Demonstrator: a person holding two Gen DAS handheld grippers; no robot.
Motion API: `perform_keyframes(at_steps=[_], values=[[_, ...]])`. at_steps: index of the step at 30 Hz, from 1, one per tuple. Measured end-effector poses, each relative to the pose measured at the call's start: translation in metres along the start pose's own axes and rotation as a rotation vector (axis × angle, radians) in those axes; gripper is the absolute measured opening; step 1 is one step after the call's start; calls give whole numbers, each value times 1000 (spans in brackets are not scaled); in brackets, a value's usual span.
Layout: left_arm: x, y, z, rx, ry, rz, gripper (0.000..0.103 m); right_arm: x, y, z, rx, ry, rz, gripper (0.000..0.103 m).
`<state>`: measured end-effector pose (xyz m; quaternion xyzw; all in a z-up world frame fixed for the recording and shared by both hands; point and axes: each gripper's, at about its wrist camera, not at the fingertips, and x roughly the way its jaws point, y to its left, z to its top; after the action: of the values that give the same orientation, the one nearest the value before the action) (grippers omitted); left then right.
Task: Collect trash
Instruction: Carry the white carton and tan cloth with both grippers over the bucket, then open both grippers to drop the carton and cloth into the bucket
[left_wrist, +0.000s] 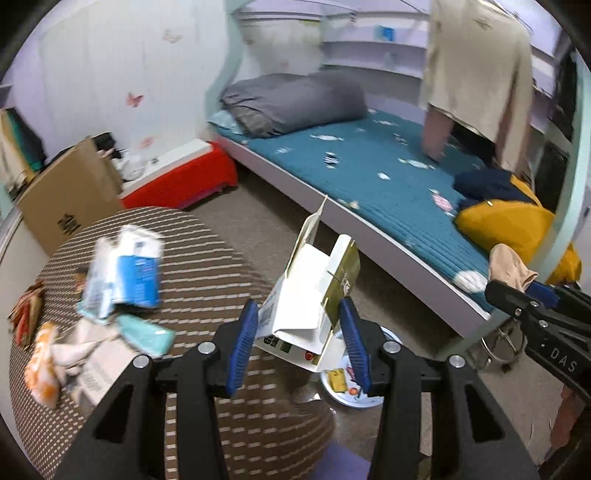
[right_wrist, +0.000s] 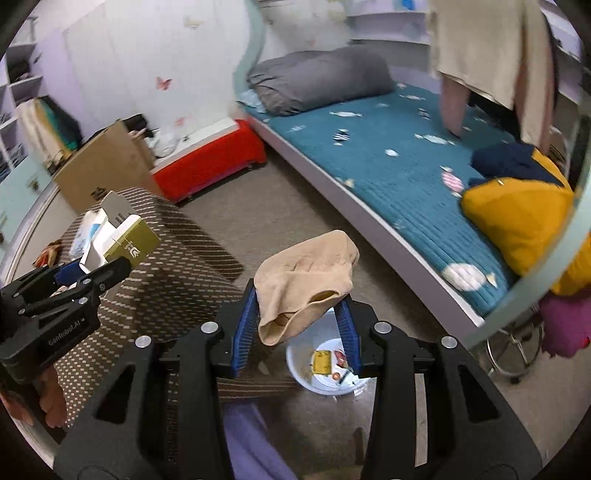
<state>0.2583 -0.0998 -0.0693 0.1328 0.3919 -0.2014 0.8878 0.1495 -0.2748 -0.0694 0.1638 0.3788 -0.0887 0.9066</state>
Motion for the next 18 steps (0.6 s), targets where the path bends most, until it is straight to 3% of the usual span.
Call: perform_keyframes(at_steps=[11, 18], values=[[54, -77, 0, 109, 108, -76, 45, 13, -80, -15, 145, 62, -88, 41], [93, -109, 0, 161, 184, -87, 47, 27, -114, -27, 222, 111, -119, 41]])
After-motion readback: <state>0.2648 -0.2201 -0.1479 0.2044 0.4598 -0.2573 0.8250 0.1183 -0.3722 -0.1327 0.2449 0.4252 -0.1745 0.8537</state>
